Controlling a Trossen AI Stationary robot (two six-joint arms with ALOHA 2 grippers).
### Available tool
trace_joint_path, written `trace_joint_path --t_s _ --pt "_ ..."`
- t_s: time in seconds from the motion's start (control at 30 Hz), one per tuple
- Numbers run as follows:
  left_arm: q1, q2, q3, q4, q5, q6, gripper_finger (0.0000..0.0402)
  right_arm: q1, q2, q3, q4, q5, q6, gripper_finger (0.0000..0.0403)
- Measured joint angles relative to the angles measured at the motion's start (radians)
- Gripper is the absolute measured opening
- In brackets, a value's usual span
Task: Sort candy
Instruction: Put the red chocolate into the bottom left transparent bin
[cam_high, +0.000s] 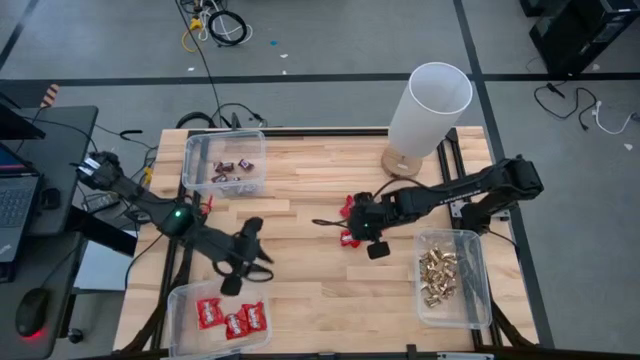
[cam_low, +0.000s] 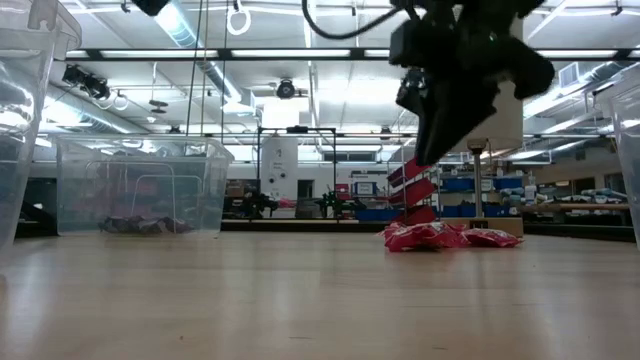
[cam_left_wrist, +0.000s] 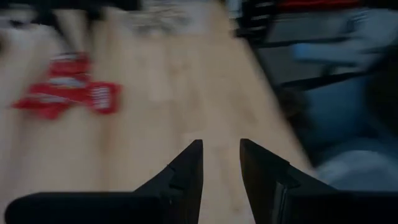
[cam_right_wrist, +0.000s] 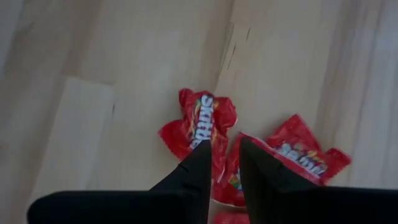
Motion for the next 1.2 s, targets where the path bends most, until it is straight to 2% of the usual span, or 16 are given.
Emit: trace_joint_path --t_s 0.3,0.53,0.7,0.8,1.2 --pt "0.048 0.0 0.0 -0.015 -0.274 0.214 0.0107 0.042 0.0 -0.144 0.25 0.056 0.073 0.0069" --pt "0.073 0.0 0.0 -0.014 -0.468 0.337 0.0107 0.079 0.0 -0.209 0.317 0.134 0.11 0.0087" --pt "0.097 0.0 0.0 -0.014 -0.566 0.343 0.0107 0.096 0.0 -0.251 0.335 0.142 0.17 0.0106" --pt "0.112 0.0 0.0 -0.015 -0.607 0.343 0.0107 0.103 0.0 -0.268 0.334 0.148 0.199 0.0112" --pt "0.156 0.0 0.0 -0.014 -0.61 0.342 0.0107 0.118 0.001 -0.341 0.467 0.159 0.235 0.0117"
